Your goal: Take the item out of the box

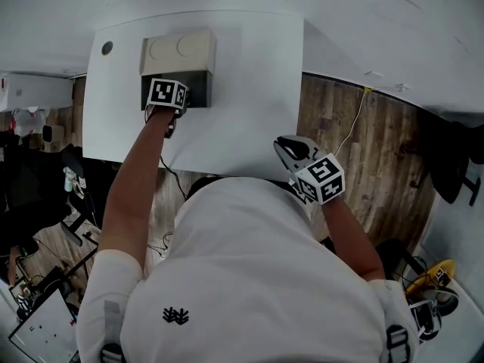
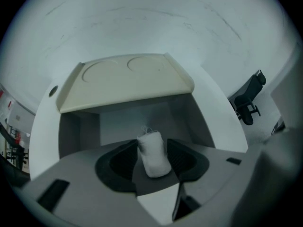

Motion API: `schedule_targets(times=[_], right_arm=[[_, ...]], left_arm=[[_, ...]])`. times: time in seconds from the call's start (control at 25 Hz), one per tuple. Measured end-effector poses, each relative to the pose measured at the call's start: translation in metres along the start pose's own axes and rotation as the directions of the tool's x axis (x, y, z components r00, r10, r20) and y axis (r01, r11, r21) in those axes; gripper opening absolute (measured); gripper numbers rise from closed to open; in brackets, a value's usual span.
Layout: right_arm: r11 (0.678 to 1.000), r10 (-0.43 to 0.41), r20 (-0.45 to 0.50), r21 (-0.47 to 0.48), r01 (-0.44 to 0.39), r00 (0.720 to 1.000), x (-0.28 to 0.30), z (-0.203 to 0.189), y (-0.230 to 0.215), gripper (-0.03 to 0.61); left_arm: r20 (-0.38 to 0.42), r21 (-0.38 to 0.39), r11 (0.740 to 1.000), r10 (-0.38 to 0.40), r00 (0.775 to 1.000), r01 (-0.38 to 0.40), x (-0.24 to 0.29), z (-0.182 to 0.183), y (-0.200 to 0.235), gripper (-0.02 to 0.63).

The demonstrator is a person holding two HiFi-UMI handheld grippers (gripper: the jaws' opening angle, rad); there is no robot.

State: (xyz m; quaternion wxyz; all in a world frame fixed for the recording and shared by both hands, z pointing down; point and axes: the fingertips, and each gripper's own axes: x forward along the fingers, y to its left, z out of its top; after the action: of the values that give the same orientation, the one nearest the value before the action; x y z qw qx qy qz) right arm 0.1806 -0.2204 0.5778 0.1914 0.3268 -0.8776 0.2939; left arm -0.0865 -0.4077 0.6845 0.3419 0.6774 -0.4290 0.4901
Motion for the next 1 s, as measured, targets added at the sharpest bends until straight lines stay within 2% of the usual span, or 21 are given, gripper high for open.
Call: schedule_targets(times=[0.2, 0.36, 0.72, 1.0], right_arm=[[1.0, -0.007, -0.005, 0.011, 0.007, 1.0, -0.004, -0.003, -0.005, 0.041], [1.0, -0.015, -0.005, 0.006, 0.015, 1.0, -0.002, -0.001, -0.006, 0.04], [1.0, -0.008, 0.0, -0.026, 0.008, 1.0, 0.005, 0.007, 0.005, 0.04], [0.998, 0.005, -0.01, -0.06, -0.005, 1.0, 0.016, 0.013, 0.023, 0.038]], left_arm=[[-0.03, 0.011, 1.0, 0.011, 0.999, -0.011, 0.004, -0.002, 0.0, 0.186], [-0.02, 0.021, 1.0, 0.004, 1.0, -0.004, 0.003, -0.002, 0.0, 0.174], [0.101, 0.016, 0.997, -0.071, 0.992, 0.069, -0.019, 0.011, -0.01, 0.167], [0.218, 0.028, 0.988, -0.151, 0.964, 0.149, -0.055, 0.016, -0.024, 0.166]])
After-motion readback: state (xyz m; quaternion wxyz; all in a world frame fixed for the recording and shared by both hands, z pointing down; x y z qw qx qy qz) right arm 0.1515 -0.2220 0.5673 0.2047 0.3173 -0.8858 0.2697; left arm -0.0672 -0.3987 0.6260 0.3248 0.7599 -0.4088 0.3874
